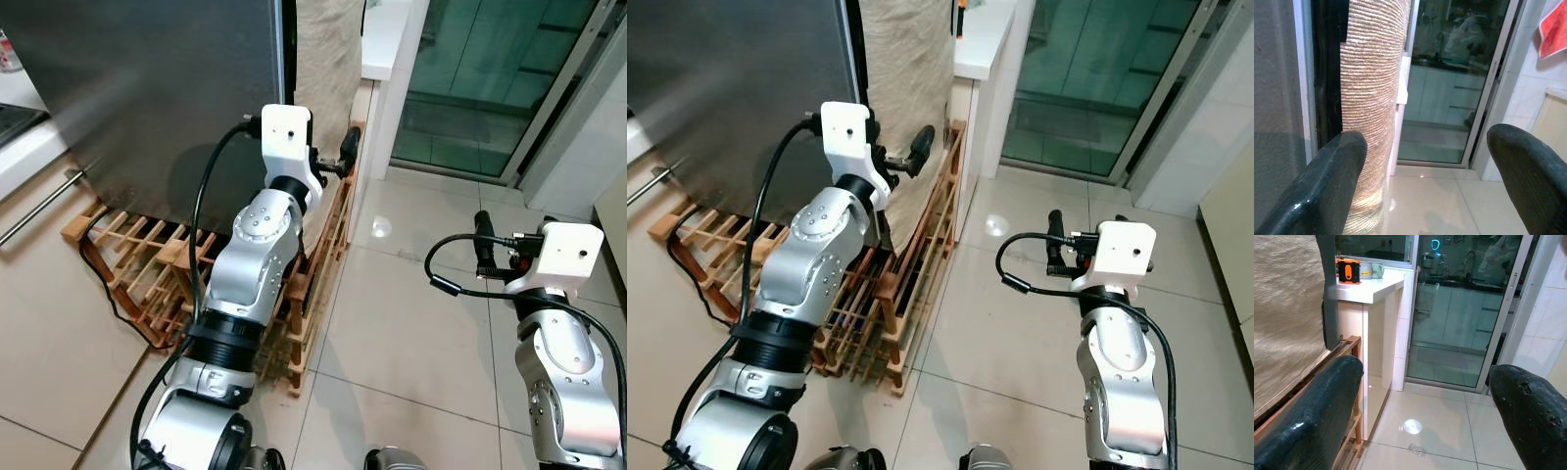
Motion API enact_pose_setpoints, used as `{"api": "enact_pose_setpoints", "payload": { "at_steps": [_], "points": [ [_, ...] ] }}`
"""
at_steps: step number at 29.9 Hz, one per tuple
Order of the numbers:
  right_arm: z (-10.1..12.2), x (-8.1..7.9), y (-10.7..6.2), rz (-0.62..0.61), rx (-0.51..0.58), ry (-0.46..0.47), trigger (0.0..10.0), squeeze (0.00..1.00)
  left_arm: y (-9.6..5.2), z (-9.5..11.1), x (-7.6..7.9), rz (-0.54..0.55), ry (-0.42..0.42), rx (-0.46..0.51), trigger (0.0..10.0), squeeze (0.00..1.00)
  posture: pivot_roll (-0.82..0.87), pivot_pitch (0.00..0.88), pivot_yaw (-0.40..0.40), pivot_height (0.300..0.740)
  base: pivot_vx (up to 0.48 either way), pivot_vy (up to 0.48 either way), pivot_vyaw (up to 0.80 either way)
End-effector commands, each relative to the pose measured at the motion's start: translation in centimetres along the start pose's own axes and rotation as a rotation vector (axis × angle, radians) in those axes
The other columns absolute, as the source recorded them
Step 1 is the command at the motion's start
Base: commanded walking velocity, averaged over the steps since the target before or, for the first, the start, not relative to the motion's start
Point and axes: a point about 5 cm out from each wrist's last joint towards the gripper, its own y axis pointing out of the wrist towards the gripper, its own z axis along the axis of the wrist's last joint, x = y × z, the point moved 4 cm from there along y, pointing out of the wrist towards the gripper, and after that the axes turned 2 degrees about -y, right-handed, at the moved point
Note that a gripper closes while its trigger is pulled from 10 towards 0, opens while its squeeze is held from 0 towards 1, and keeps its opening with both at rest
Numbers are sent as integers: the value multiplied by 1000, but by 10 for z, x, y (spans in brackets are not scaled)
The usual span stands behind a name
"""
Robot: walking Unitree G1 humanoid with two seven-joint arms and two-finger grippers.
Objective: Restocking fridge
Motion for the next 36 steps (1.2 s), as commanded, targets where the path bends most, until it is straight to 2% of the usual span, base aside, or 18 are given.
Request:
{"api": "enact_pose_setpoints", "payload": {
  "at_steps": [1, 8, 13, 18, 23, 26, 29, 32, 33, 34, 35, 36],
  "points": [
    [1, 4, -3, -14, 5, -9, 10000, 0, 3, 7, -11, 64, 10, 23, 10000, 0, -212, 23, 26, 728, 0, 0, 0],
    [0, 5, -6, -18, 1, -10, 10000, 0, -2, 6, -15, 51, 19, 22, 10000, 0, -213, 28, 28, 728, 0, 0, 0],
    [0, 5, -6, -18, -3, -9, 10000, 0, -14, -2, -29, 66, 23, -10, 10000, 0, -205, 33, 28, 728, 0, 0, 0],
    [-2, 3, -6, -11, -7, -8, 10000, 0, -17, 0, -35, 91, 32, -2, 10000, 0, -195, 36, 22, 728, 0, 0, 0],
    [-1, 2, -5, -7, -6, -7, 10000, 0, -13, 0, -33, 92, 24, -5, 10000, 0, -197, 34, 19, 728, 0, 0, 0],
    [1, 1, -4, -7, 2, -3, 10000, 0, -9, -4, -22, 38, 13, -22, 10000, 0, -204, 33, 24, 728, 0, 0, 0],
    [4, 1, -5, -8, 11, -2, 10000, 0, -12, -4, -18, -17, 5, -23, 10000, 0, -210, 29, 36, 728, 0, 0, 0],
    [23, -2, -15, 15, 83, -49, 10000, 0, -41, -2, -37, -58, 29, 29, 10000, 0, -201, 33, 49, 728, 0, 0, 0],
    [28, -3, -26, 26, 99, -57, 10000, 0, -61, -9, -53, -34, 31, 21, 10000, 0, -191, 40, 50, 728, 0, 0, 0],
    [28, -3, -26, 26, 99, -57, 10000, 0, -61, -9, -53, -34, 31, 21, 10000, 0, -191, 40, 50, 728, 0, 0, 0],
    [28, -2, -49, 49, 84, -58, 10000, 0, -102, -18, -81, 47, 65, 26, 10000, 0, -173, 52, 46, 728, 0, 0, 0],
    [26, -2, -56, 58, 72, -58, 10000, 0, -114, -19, -88, 74, 89, 29, 10000, 0, -173, 52, 46, 728, 0, 0, 0]
  ]
}}
